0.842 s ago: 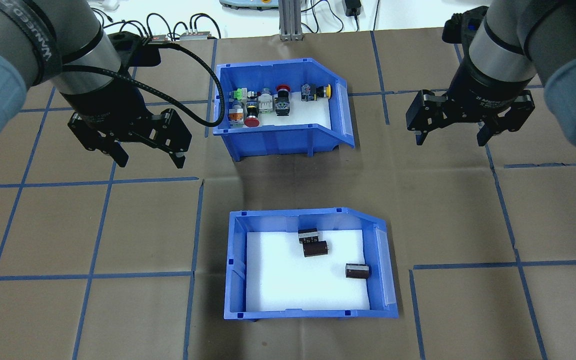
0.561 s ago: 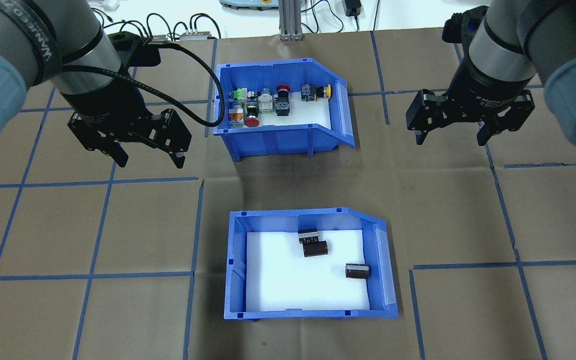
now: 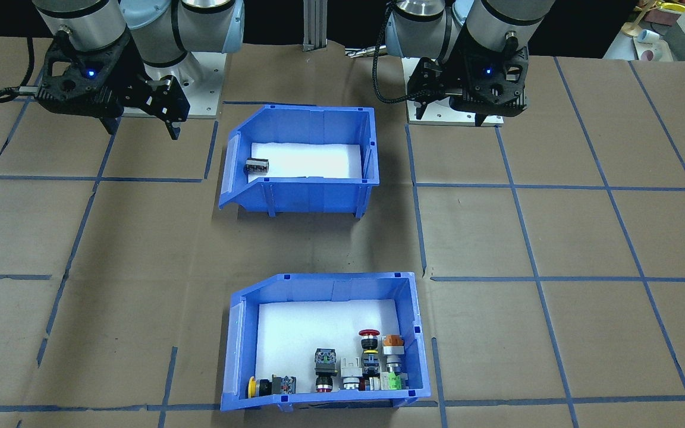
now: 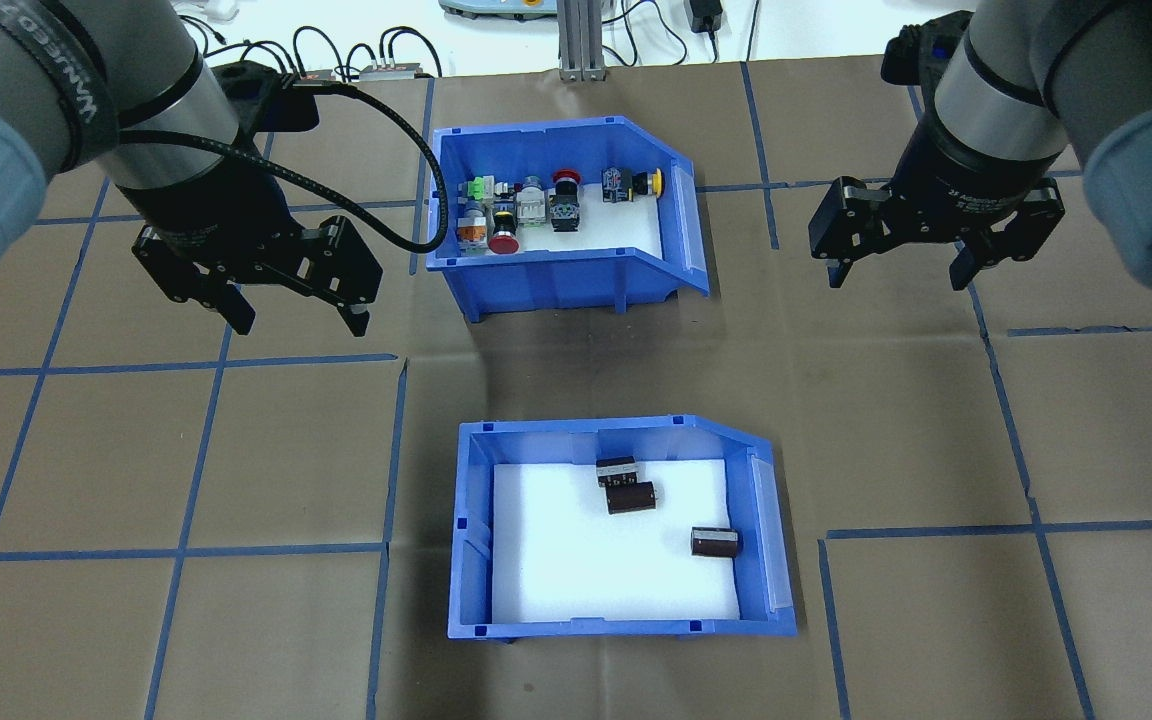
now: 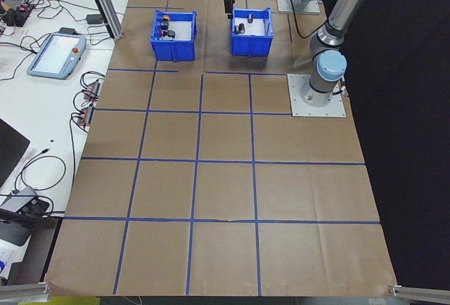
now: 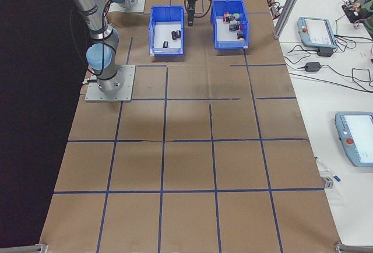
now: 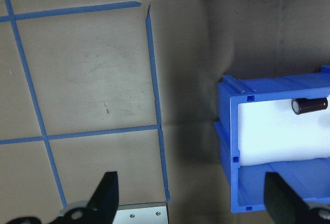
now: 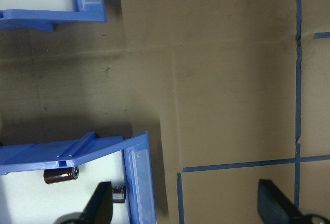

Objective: Place battery box in front

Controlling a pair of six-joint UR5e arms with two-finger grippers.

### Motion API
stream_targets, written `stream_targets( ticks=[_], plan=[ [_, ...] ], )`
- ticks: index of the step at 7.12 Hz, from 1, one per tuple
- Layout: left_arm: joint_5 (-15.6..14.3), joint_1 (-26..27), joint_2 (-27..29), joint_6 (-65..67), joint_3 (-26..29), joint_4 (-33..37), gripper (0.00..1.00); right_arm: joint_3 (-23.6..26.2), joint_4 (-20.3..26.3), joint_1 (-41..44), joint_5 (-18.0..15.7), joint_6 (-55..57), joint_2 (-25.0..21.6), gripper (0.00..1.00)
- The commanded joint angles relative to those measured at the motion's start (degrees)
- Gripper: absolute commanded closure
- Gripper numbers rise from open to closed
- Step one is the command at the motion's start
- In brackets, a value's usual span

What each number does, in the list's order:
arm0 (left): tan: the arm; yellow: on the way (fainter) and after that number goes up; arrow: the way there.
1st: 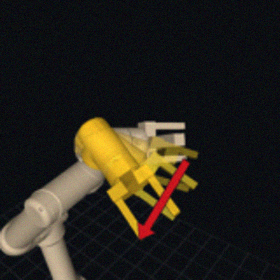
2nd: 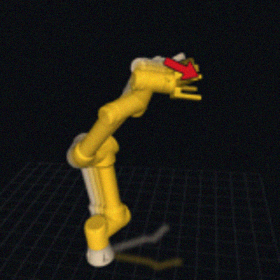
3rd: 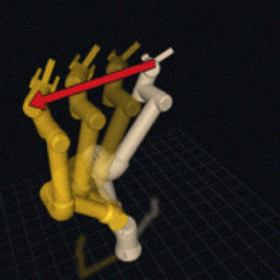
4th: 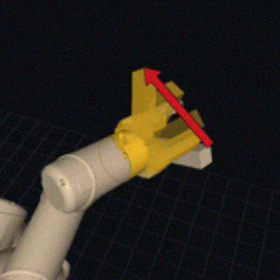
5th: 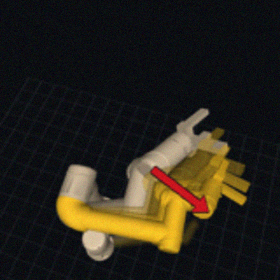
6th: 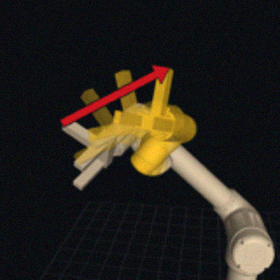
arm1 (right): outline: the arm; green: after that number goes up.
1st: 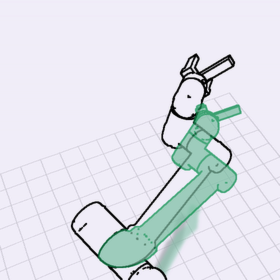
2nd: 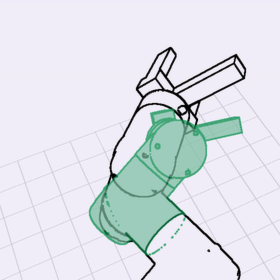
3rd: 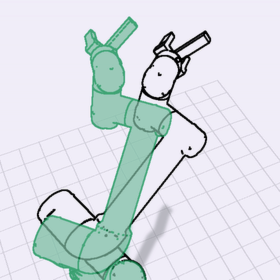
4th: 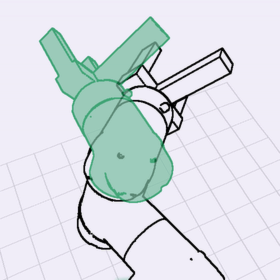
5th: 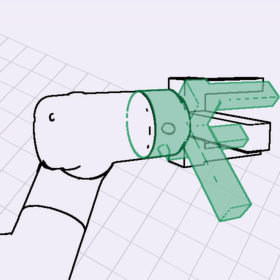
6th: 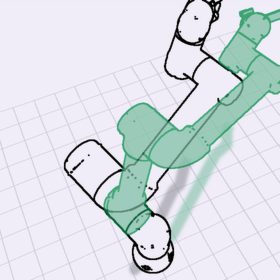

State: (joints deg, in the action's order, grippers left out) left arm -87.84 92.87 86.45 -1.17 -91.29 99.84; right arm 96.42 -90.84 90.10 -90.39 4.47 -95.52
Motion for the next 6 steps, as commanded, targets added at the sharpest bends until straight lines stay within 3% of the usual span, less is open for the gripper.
stream_targets(
  ticks=[1, 4, 6],
  plan=[
    [0.1, 0.3, 0.0, 16.3, 0.0, -0.1, 0.01, 0.0, -0.7, 0.1, -0.4, -0.7, 0.1, 0.0],
    [0.0, 4.9, -4.2, 40.6, -1.1, 0.0, 0.01, -2.7, -2.0, 0.3, 0.1, -13.3, 5.1, 0.0],
    [0.3, 9.0, -8.9, 62.0, -9.2, -0.8, 0.01, -9.5, -1.9, 1.1, 0.3, -23.8, 11.1, 0.0]
  ],
)
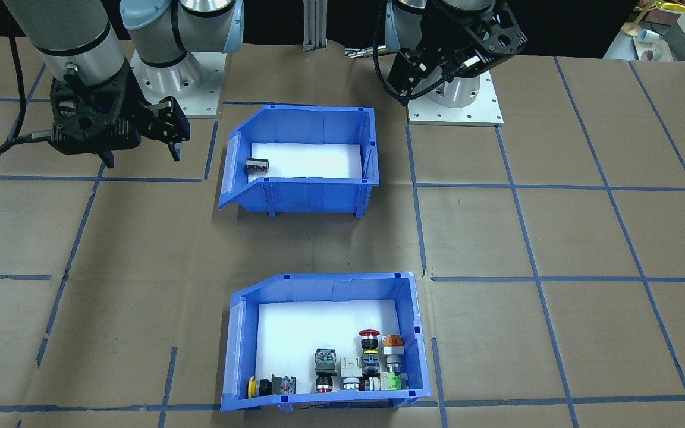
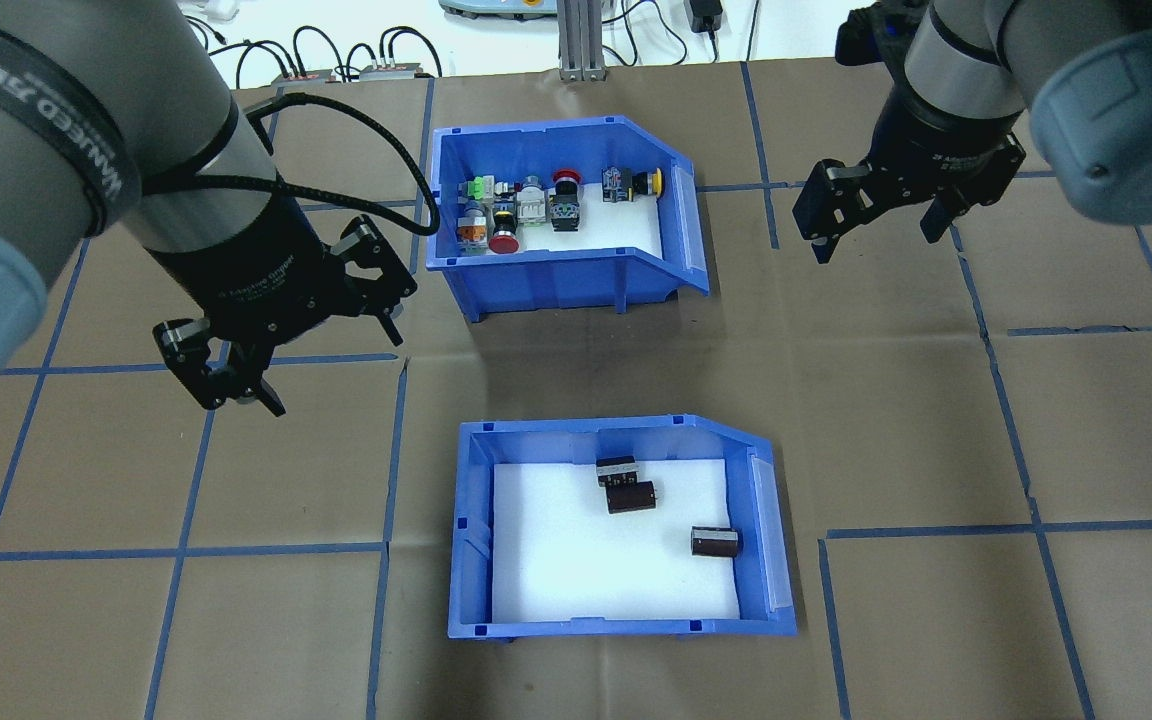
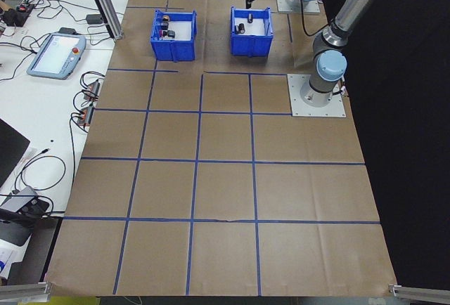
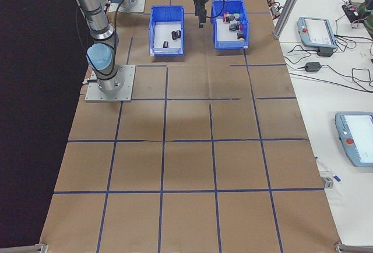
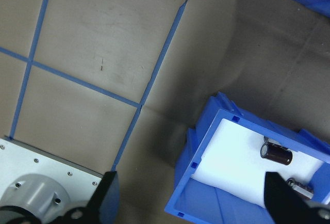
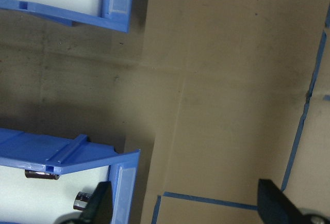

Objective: Place battery box in front

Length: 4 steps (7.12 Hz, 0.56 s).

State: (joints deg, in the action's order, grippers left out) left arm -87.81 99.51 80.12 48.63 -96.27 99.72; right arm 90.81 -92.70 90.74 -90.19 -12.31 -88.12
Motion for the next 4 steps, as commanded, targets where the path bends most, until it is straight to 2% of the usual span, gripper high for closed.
stream_targets(
  ticks=[1, 2, 4],
  plan=[
    [1.3, 4.7, -3.2, 25.7, -7.6, -1.8, 0.01, -7.5, -0.2, 2.0, 0.1, -13.3, 7.0, 0.0],
    [2.1, 7.8, -3.2, 33.9, -9.7, -2.7, 0.01, -11.1, 0.0, 4.2, 0.0, -17.6, 9.9, 0.0],
    [4.2, 17.0, -3.4, 57.9, -19.6, -19.6, 0.01, -16.7, -0.1, 10.2, -0.2, -22.9, 16.5, 0.0]
  ],
)
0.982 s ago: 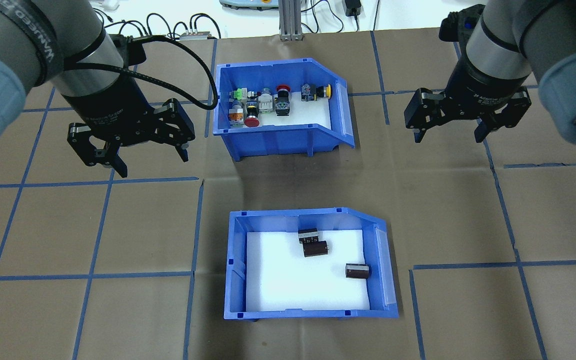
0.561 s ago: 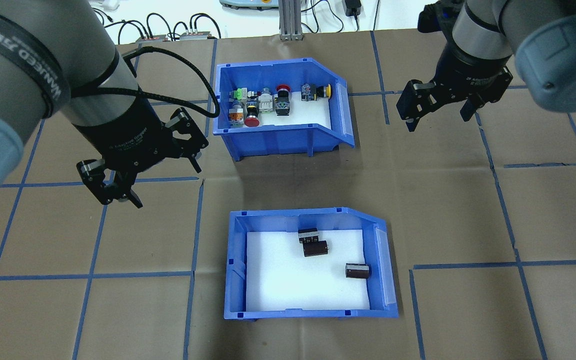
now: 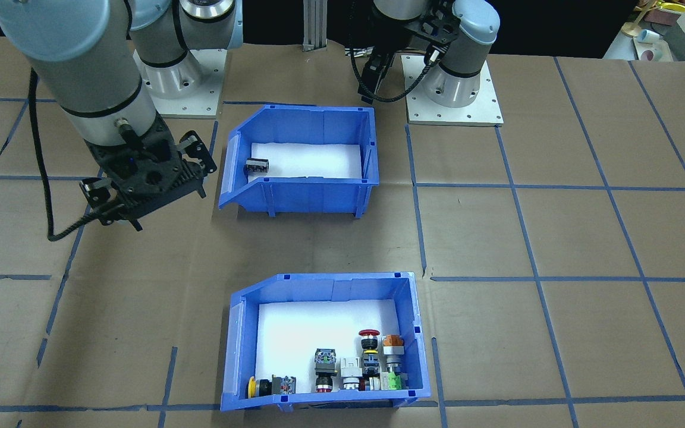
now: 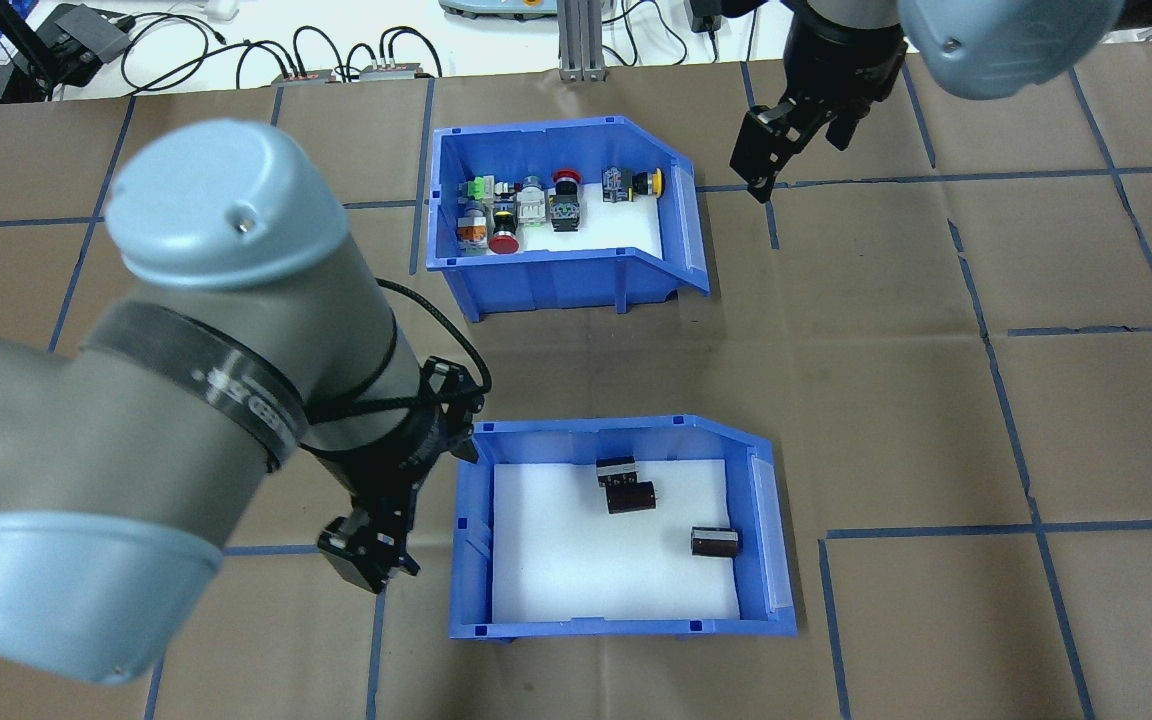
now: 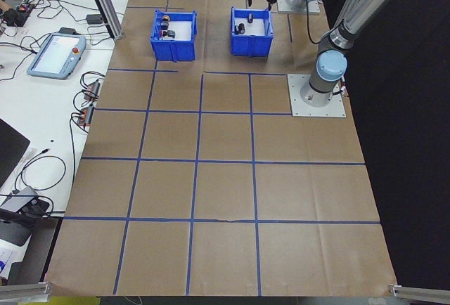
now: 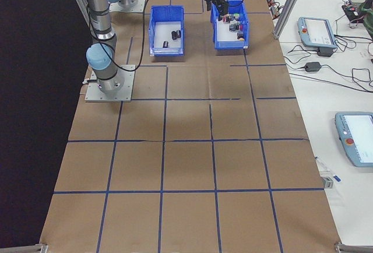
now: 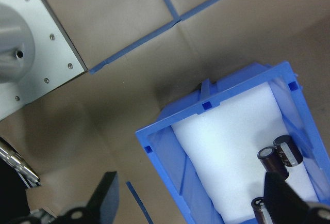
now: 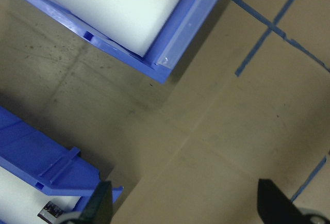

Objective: Place battery box in front

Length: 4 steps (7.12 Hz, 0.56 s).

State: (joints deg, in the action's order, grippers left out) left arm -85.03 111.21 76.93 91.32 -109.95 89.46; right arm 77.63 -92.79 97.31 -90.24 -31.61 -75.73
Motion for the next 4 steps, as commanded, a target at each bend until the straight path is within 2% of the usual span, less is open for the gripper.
stream_targets(
  ticks=[1, 2, 3, 4],
  plan=[
    [3.8, 8.3, -0.4, 23.6, -9.2, -12.2, 0.01, -6.5, 0.0, 7.0, -0.4, -7.0, 7.1, 0.0],
    [4.9, 10.5, -0.2, 26.9, -11.7, -14.9, 0.01, -8.9, -0.1, 10.4, -0.4, -9.3, 9.6, 0.0],
    [5.0, 11.0, 0.2, 30.0, -16.4, -26.0, 0.01, -10.1, -1.5, 13.4, -0.5, -12.1, 11.9, 0.0],
    [5.0, 11.3, -0.1, 33.4, -21.2, -33.5, 0.01, -10.8, -4.3, 15.6, -0.4, -17.1, 14.0, 0.0]
  ],
)
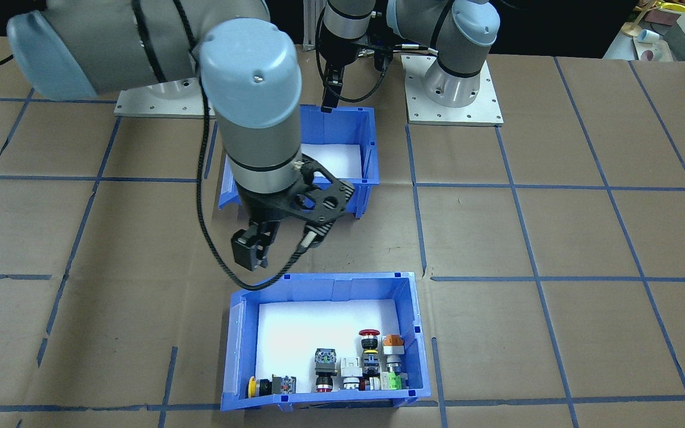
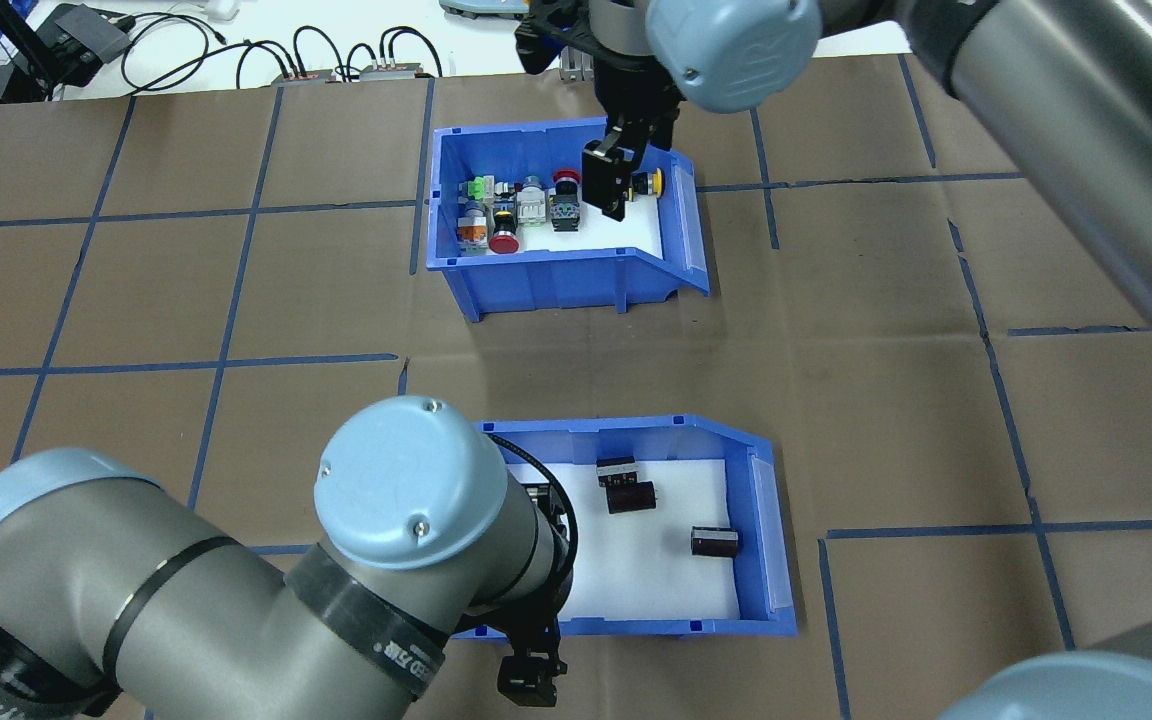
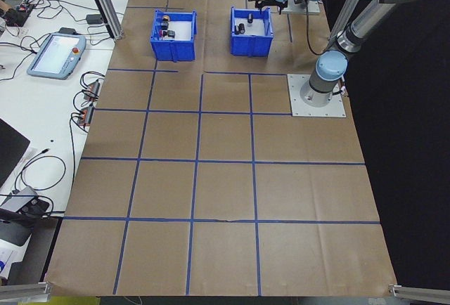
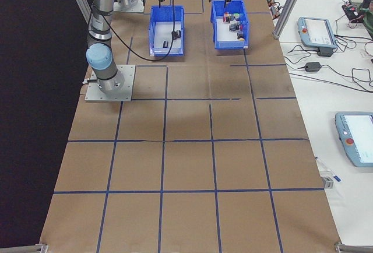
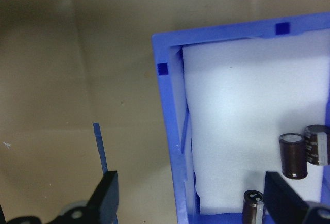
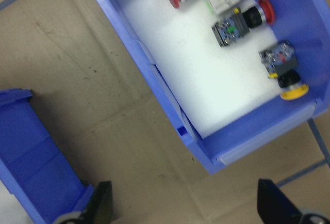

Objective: Place battery box in front

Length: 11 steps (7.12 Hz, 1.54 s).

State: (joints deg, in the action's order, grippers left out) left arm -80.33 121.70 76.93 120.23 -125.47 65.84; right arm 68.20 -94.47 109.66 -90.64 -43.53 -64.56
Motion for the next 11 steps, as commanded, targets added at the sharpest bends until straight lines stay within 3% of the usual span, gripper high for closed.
stream_targets(
  ticks=[1, 3, 6, 8, 9, 10, 11],
  plan=[
    [0.2, 1.6, -0.1, 4.4, -8.0, -12.4, 0.01, -1.6, -4.0, 5.8, -0.2, -9.3, 4.3, 0.0],
    [-0.1, 2.3, 0.6, 4.8, -11.8, -20.7, 0.01, -1.2, -4.3, 7.7, -0.2, -14.5, 6.5, 0.0],
    [-0.4, 2.3, 3.1, 4.7, -13.0, -21.5, 0.02, -0.2, -5.0, 7.9, -0.4, -15.5, 9.6, 0.0],
    [-0.6, 2.3, 4.2, 4.8, -13.2, -28.0, 0.35, 2.5, -9.9, 7.9, -1.1, -20.4, 10.9, 0.0],
    [-0.5, 2.3, 5.8, 4.8, -13.3, -28.2, 0.35, 3.9, -13.1, 7.9, -1.1, -20.3, 11.7, 0.0],
    [-0.1, 2.5, 6.8, 4.8, -13.0, -28.7, 0.57, 4.5, -13.5, 7.8, -1.2, -19.8, 12.0, 0.0],
    [0.2, 2.5, 7.1, 4.7, -13.6, -28.6, 0.89, 4.1, -13.8, 7.6, -1.1, -19.6, 12.0, 0.0]
  ],
)
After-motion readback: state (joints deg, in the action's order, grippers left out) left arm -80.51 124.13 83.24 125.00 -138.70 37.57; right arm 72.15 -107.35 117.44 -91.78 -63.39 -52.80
